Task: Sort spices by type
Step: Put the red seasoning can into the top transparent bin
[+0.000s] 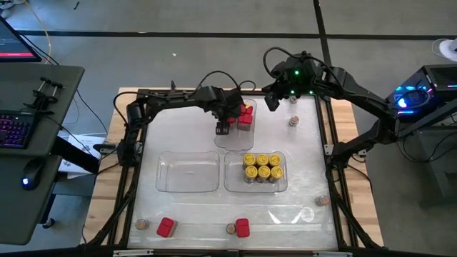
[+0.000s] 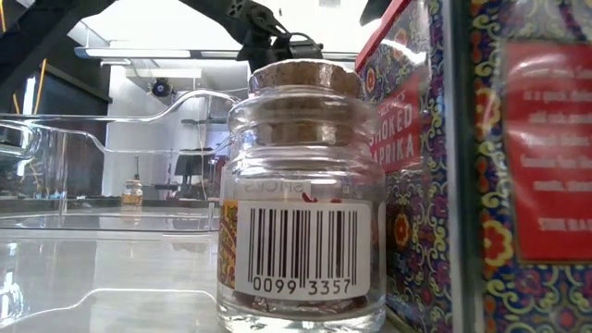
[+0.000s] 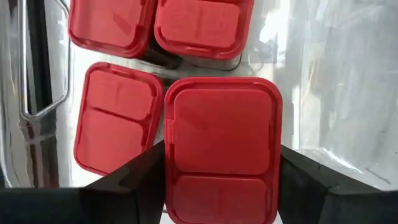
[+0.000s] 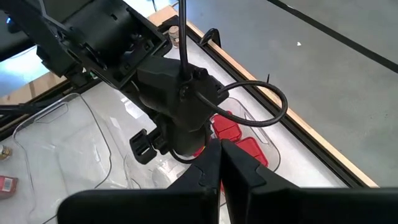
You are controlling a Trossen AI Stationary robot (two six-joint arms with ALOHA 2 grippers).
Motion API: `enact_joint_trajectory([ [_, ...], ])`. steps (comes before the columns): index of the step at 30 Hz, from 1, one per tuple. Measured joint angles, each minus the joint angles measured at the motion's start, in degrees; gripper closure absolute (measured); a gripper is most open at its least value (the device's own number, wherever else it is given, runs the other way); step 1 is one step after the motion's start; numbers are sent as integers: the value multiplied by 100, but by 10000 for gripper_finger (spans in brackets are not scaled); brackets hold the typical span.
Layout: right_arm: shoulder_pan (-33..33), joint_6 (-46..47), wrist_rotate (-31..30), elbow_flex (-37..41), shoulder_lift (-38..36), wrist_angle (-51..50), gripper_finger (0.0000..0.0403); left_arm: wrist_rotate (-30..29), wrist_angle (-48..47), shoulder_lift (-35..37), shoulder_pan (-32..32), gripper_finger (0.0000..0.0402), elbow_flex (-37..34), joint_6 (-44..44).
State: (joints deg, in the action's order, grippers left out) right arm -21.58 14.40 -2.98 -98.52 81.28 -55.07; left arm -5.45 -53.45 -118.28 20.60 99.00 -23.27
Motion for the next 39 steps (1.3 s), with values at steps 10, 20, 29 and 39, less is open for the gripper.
enact_joint_trajectory([
  [10,0,14,0,0,0,-15,402,-108,-90,2,0,171,0,149],
  [20,0,77,0,0,0,-15,402,-52,340,2,17,162,0,2],
  [29,0,114,0,0,0,-15,402,-236,315,5,48,99,0,-40],
  [39,0,60,0,0,0,-17,402,-696,426,681,48,96,55,-87],
])
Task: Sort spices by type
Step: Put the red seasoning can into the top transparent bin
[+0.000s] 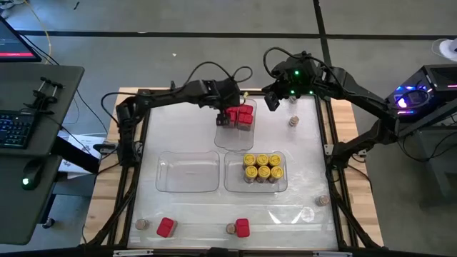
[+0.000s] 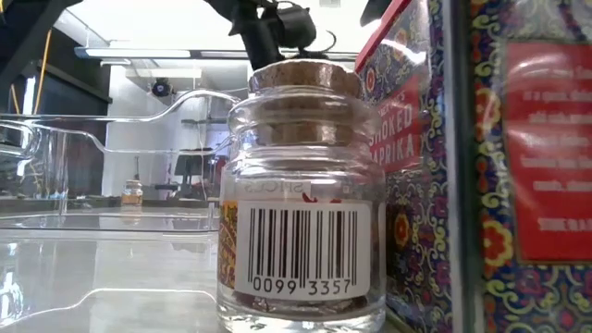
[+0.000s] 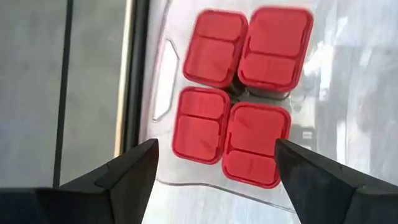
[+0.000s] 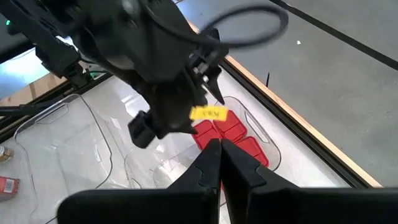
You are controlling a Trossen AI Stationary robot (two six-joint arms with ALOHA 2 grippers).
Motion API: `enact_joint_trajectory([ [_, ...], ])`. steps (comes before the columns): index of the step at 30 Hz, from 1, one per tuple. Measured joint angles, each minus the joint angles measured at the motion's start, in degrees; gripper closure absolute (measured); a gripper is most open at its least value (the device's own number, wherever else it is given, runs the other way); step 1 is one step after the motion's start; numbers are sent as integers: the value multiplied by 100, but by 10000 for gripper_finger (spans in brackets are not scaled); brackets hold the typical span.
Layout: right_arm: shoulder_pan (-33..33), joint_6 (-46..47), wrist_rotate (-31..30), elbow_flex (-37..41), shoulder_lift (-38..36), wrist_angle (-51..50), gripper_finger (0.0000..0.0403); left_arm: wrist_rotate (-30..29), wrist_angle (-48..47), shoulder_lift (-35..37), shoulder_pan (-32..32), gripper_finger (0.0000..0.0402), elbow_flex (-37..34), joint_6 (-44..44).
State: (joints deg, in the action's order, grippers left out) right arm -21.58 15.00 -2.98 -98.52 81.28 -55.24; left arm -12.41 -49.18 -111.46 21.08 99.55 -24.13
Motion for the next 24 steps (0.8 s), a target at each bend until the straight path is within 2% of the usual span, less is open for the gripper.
enact_joint_trajectory([
  [5,0,-46,0,0,0,0,402,198,-237,280,-6,96,0,430],
  [7,0,-46,2,0,0,-9,402,980,-710,410,-3,96,-6,429],
  [10,0,-49,0,0,0,-65,402,2795,-1144,747,29,96,-212,326],
  [12,0,-103,1,0,0,-74,402,3464,-1095,1105,40,96,-578,432],
  [16,0,-230,0,0,0,-72,402,3334,-629,2066,107,96,-1659,982],
  [19,0,-262,0,0,0,-67,402,3224,-89,2990,103,96,-2649,1778],
  [21,0,-258,0,0,0,-46,402,2941,50,3610,12,96,-3273,2352],
  [24,0,-258,0,0,0,63,402,2201,45,4492,-214,96,-4088,3134],
])
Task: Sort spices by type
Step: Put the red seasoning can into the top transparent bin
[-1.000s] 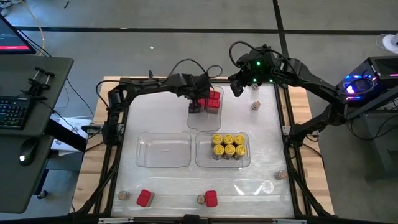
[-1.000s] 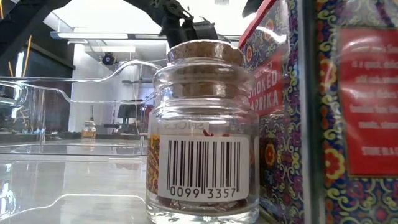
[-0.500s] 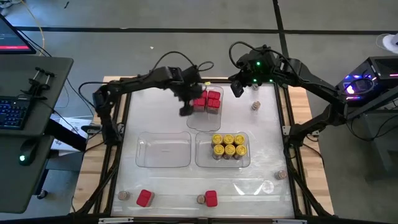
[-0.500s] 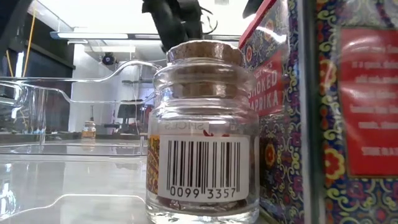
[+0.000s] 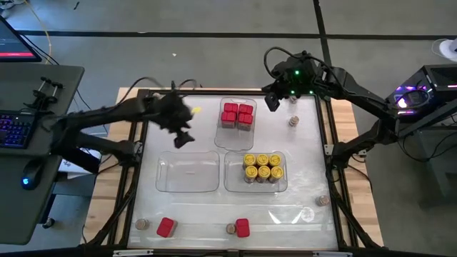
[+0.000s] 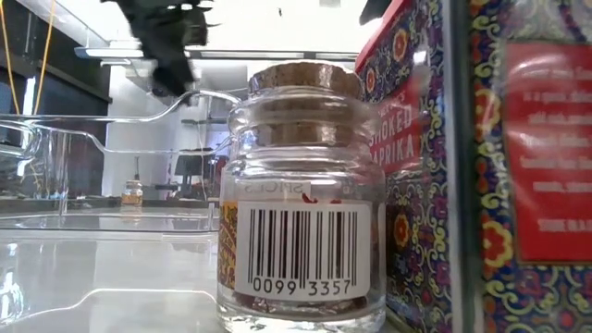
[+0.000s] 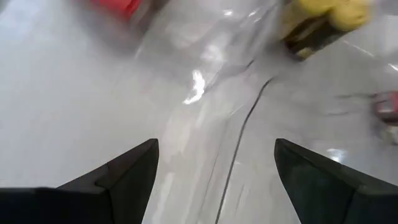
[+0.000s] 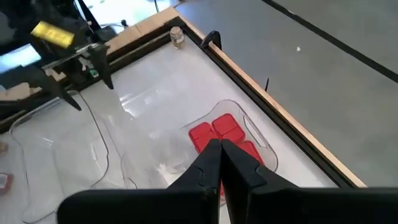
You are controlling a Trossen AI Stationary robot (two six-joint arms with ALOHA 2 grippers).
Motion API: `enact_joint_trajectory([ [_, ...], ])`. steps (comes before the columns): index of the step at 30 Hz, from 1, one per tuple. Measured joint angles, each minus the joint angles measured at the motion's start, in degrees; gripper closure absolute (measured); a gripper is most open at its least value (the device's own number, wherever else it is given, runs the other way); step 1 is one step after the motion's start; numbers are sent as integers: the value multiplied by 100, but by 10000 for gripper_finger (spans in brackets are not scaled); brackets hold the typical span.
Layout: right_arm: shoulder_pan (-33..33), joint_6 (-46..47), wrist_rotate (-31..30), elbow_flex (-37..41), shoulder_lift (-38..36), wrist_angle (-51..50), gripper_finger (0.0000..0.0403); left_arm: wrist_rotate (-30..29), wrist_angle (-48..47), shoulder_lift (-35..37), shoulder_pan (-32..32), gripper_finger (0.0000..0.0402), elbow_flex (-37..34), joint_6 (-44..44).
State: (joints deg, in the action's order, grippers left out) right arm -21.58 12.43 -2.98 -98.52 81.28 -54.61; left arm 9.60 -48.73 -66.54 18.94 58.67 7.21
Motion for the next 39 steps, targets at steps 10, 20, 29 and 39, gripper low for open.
enact_joint_trajectory([
  [10,33,670,2,-4,170,636,402,-11,-100,1606,-367,96,-1741,3160],
  [20,386,814,120,-4,779,441,402,1535,466,1512,-404,96,-1292,3361],
  [29,796,263,282,-4,682,86,402,-291,-1745,1123,-2314,96,547,5004],
  [39,1277,-431,249,-4,522,-438,402,-783,-722,-533,-5945,96,631,9628],
])
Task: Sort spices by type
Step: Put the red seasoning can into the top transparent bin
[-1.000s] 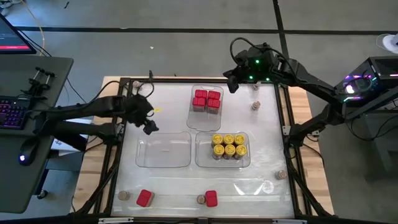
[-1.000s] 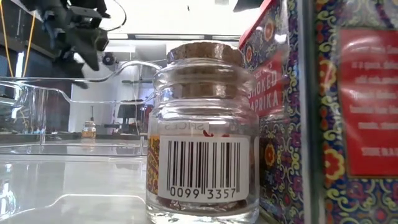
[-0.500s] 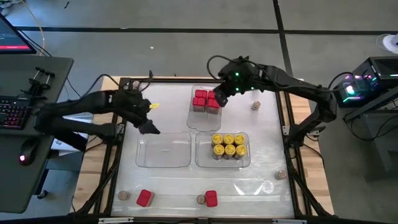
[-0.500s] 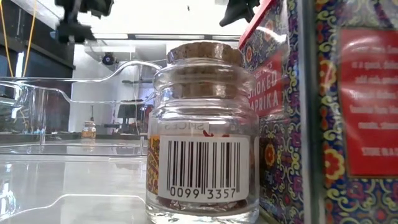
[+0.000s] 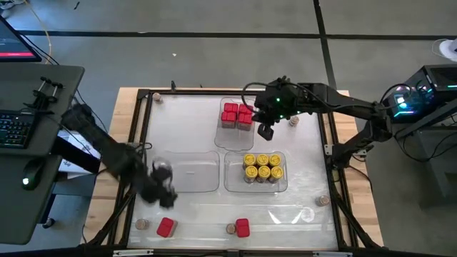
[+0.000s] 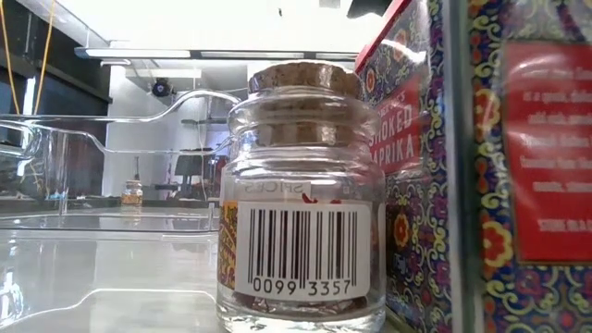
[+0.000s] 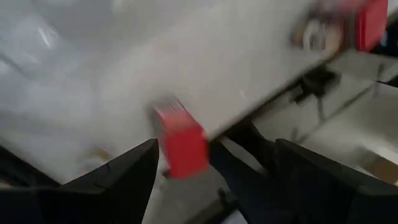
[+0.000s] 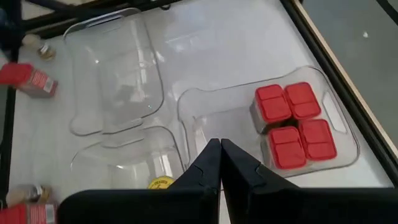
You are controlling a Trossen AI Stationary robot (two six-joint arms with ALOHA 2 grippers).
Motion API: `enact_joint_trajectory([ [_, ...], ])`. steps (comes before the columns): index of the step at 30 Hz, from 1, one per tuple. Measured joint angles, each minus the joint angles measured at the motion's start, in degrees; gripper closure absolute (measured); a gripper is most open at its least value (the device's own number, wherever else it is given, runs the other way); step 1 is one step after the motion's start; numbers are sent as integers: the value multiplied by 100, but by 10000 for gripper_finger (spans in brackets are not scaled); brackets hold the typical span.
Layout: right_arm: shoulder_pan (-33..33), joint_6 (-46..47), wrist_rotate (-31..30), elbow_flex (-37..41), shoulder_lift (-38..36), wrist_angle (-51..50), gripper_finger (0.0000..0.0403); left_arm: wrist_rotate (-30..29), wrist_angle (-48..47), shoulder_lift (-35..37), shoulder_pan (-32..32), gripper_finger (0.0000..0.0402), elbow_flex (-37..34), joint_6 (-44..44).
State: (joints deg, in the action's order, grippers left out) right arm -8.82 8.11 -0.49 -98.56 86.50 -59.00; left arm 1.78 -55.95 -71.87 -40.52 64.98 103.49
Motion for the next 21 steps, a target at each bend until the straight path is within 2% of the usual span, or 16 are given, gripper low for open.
enact_joint_trajectory([
  [3,103,-65,-7,0,0,24,402,-170,426,-642,-662,96,203,748],
  [7,174,24,-10,0,0,37,402,-131,83,-1403,-1096,96,555,1045],
  [16,186,395,-13,0,0,44,402,-56,128,-2293,-1121,96,608,1227],
  [21,186,508,-13,0,0,54,402,29,517,-2547,-1123,96,611,1331],
])
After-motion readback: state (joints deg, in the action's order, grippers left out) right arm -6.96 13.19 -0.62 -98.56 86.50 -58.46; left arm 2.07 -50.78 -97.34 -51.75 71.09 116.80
